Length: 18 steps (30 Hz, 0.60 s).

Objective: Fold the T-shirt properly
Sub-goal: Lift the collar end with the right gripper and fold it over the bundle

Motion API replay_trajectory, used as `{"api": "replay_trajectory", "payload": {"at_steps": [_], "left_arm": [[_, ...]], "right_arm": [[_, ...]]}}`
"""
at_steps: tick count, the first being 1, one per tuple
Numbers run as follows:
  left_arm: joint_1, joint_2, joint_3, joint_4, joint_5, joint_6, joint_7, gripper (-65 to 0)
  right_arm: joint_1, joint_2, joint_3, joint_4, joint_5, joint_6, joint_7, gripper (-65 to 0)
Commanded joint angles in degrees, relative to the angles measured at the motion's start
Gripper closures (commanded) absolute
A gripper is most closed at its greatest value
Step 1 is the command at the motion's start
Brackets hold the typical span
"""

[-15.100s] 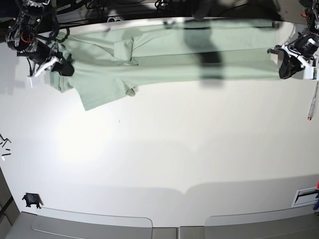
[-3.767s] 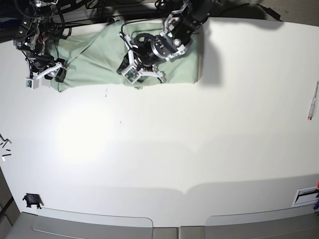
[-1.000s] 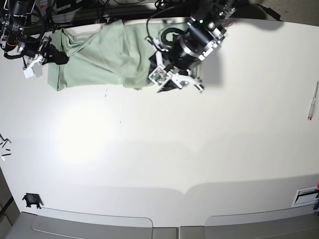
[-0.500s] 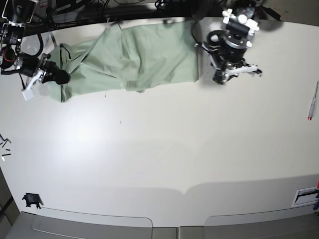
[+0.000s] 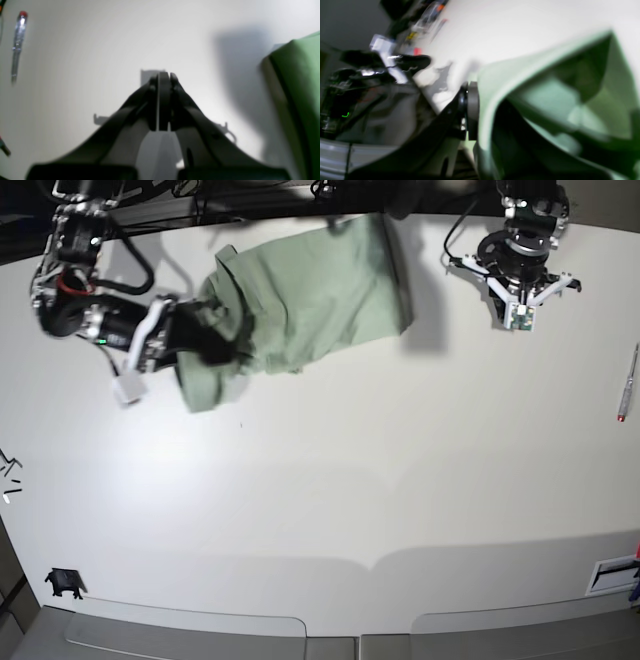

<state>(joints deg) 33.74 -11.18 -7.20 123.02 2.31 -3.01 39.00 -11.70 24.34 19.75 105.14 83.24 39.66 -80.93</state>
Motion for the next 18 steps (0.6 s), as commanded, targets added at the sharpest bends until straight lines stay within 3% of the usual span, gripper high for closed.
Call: {"api": "replay_trajectory", "payload": {"at_steps": [1,5,11,18], "left_arm": [[0.07,-0.31,-0.59,1.2,0.15,0.39,-1.33,0.0],[0.09,-0.31,-1.07,1.2,0.13,0.39,-1.31,0.0],[0.09,-0.31,-1.07,1.2,-0.46,0.26,-1.29,0.0],[0.09,-0.31,-1.07,1.2,-0.48,-0.04,-1.29,0.0]], "right_arm": [[-0.52,-0.79,-1.44,1.9,1.76,0.34,0.93,0.0],[-2.71,-6.97,-9.29,2.47,1.03,0.34,0.93,0.0],[-2.91,-14.47,-19.39,2.47,-12.39,0.34,2.73,0.0],[-2.91,-18.82,-28.94,2.4,-20.9,0.34,5.73,0.0]]}}
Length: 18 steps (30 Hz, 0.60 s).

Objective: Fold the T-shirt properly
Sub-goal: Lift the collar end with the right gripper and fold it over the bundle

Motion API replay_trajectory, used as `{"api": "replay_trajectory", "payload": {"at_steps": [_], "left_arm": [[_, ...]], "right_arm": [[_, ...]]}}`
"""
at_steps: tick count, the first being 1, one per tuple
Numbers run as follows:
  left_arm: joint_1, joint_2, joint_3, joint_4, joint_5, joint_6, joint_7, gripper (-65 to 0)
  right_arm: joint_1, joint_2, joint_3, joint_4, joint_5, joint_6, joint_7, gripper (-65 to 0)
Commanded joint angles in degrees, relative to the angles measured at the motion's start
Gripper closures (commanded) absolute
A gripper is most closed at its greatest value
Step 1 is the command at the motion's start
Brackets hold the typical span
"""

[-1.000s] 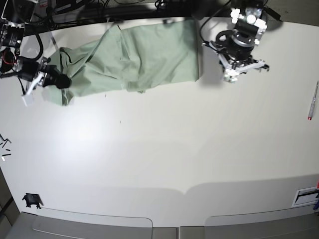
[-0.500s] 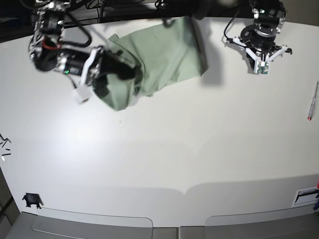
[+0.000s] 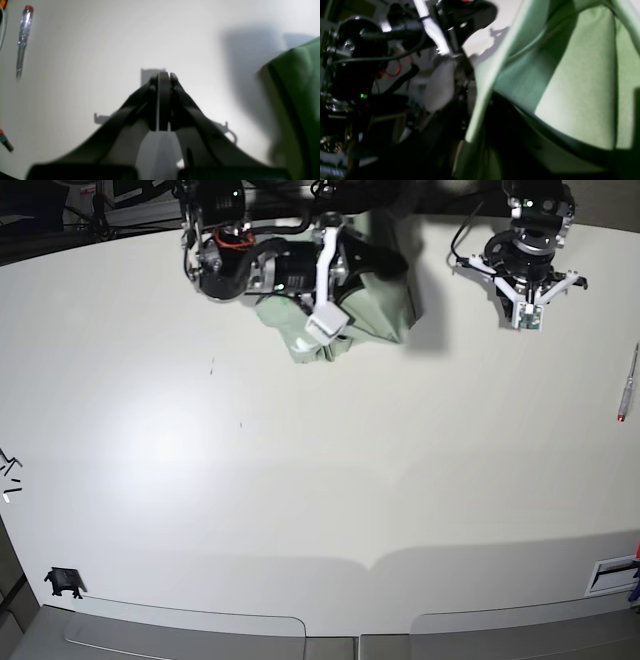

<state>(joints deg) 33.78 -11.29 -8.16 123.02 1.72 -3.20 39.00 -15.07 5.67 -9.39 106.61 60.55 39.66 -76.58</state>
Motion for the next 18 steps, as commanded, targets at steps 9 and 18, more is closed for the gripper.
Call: {"api": "replay_trajectory", "payload": {"at_steps": [9,18], "left_arm": [[0.02,-0.2,-0.11,1.2,0.11,0.17,-1.36,0.0],[0.04,-0.2,-0.11,1.22,0.13,0.15,-1.27,0.0]], "right_arm": [[0.48,-0.81,-5.64,0.9,-10.05,0.34,7.8,-9.7],[4.5,-1.09,-5.14,1.62,-6.54,0.34,8.24,-30.5]]}}
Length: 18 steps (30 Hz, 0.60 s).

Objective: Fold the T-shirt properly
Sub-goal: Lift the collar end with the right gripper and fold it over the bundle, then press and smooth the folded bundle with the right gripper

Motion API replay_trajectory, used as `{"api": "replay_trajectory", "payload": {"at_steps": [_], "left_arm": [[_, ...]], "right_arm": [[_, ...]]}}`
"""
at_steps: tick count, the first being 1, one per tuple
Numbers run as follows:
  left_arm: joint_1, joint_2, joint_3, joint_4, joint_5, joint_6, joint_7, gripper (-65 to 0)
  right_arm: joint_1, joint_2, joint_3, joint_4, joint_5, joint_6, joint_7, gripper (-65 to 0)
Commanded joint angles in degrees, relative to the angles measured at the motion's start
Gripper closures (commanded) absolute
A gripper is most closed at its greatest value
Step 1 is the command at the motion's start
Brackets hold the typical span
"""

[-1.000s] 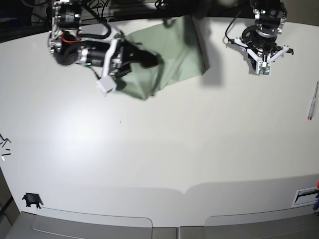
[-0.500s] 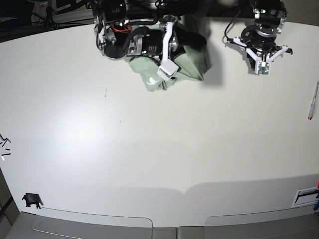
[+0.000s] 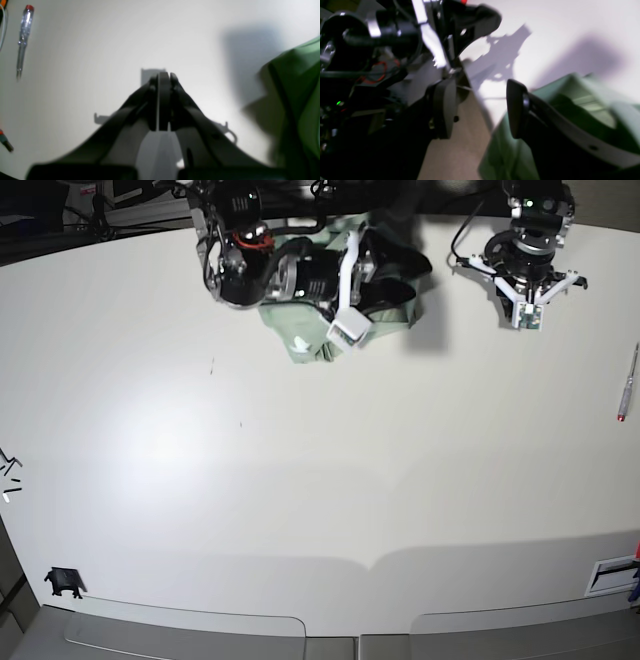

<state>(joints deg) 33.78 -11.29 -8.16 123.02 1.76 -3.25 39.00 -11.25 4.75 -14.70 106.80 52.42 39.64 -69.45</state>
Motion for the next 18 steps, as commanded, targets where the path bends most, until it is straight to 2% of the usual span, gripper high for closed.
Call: {"api": "replay_trajectory", "payload": {"at_steps": [1,4,8,11,15,18], "left_arm": [[0.07,-0.2,-0.11,1.25,0.07,0.2,-1.25,0.0],[0.55,-0.2,-0.11,1.73,0.09,0.13,-0.98,0.0],[1.36,-0.22,-0.11,4.04,0.07,-0.22,-1.05,0.0],[1.44,-0.2,-0.11,5.55,-0.66,-0.46,-1.25,0.0],[1.44,-0.2,-0.11,5.99,-2.45,-1.29,-1.75,0.0],[1.44,-0.2,-0.11,5.99,-2.47,-1.29,-1.75,0.0]], "right_arm": [[1.7,-0.17,0.87,1.66,1.49,0.36,0.81,-30.5],[4.81,-0.17,5.75,1.75,1.53,0.36,0.59,-30.5],[8.72,-0.07,15.98,1.75,2.01,0.36,0.68,-30.5],[10.27,1.38,22.05,1.73,7.41,0.36,0.44,-30.5],[9.88,3.5,23.43,1.7,13.99,0.36,-3.89,-30.3],[8.76,3.48,21.51,1.66,14.67,0.36,-4.46,-30.3]]}}
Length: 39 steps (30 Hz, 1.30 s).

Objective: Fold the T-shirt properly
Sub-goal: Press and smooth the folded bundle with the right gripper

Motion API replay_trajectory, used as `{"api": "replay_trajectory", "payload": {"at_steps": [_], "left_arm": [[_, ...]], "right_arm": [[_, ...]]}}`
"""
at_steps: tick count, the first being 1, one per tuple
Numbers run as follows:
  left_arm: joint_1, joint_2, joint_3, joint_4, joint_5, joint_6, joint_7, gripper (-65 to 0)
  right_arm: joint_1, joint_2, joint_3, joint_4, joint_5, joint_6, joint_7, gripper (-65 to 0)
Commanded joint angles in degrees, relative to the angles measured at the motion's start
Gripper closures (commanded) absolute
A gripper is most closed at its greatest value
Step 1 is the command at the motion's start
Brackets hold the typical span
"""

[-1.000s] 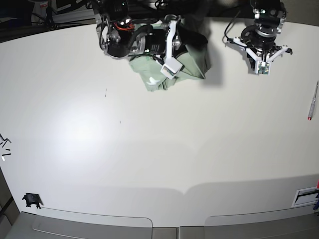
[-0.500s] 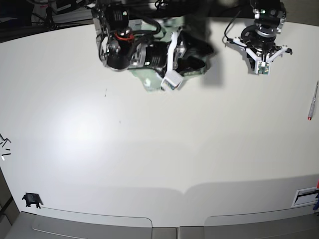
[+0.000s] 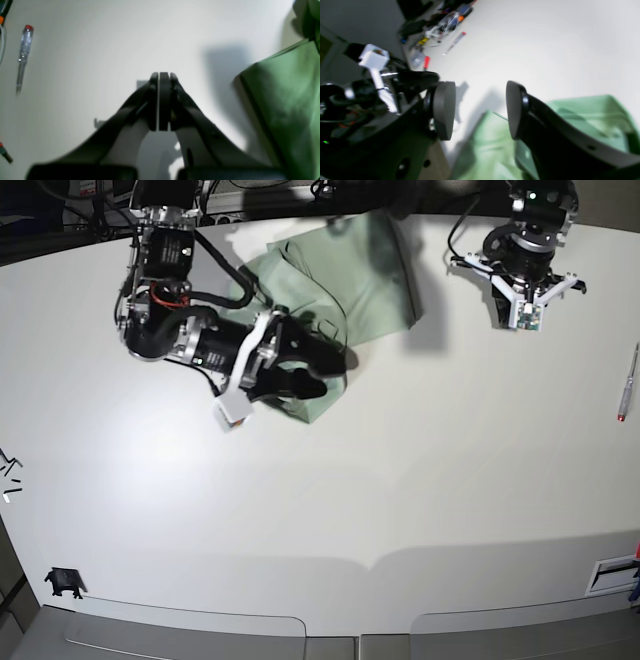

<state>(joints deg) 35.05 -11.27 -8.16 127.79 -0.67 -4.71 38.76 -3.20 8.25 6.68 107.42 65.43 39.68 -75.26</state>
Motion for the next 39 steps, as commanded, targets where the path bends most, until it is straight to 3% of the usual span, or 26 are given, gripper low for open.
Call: {"api": "replay_trajectory", "payload": {"at_steps": [1,4,10,14,17,22,25,29,32,39], "left_arm": [[0.2,-0.22,-0.11,1.22,-0.04,0.17,-1.46,0.0],[0.2,-0.22,-0.11,1.2,-0.07,0.17,-1.46,0.0],[0.2,-0.22,-0.11,1.2,-0.09,0.17,-1.36,0.0],[0.24,-0.2,-0.11,1.2,-0.09,0.15,-1.18,0.0],[0.57,-0.2,-0.11,1.2,-0.07,0.15,-1.05,0.0],[2.01,-0.22,-0.11,1.2,-0.04,0.13,-1.11,0.0],[2.49,-0.22,-0.11,1.2,-0.04,0.09,-1.07,0.0],[2.91,-0.22,-0.11,1.2,-0.04,0.07,-1.29,0.0],[2.93,-0.24,-0.11,1.2,-0.04,0.02,-1.27,0.0],[2.91,-0.24,-0.11,1.2,-0.07,0.0,-1.31,0.0]], "right_arm": [[0.26,-0.04,-0.76,1.05,1.64,0.32,1.51,-30.3],[-0.46,-0.61,-3.26,1.01,-3.48,0.32,5.88,-30.3],[-0.61,-4.35,-12.37,0.02,-33.38,-0.79,21.42,-30.4],[-0.09,-7.78,-19.47,0.02,-45.33,-9.01,23.3,-30.4],[0.33,-10.54,-23.93,-0.02,-57.13,-17.92,23.17,-30.4],[1.46,-11.45,-27.82,-0.02,-72.78,-28.52,22.91,-30.4],[1.55,-11.15,-27.17,-0.02,-76.0,-29.88,20.72,-30.3],[1.05,-10.88,-25.66,-0.04,-76.02,-29.83,18.32,-29.8],[0.42,-10.19,-25.38,-0.07,-75.76,-29.79,17.33,-25.8],[-3.45,-10.12,-25.44,-0.07,-73.81,-28.55,16.11,-25.8]]}}
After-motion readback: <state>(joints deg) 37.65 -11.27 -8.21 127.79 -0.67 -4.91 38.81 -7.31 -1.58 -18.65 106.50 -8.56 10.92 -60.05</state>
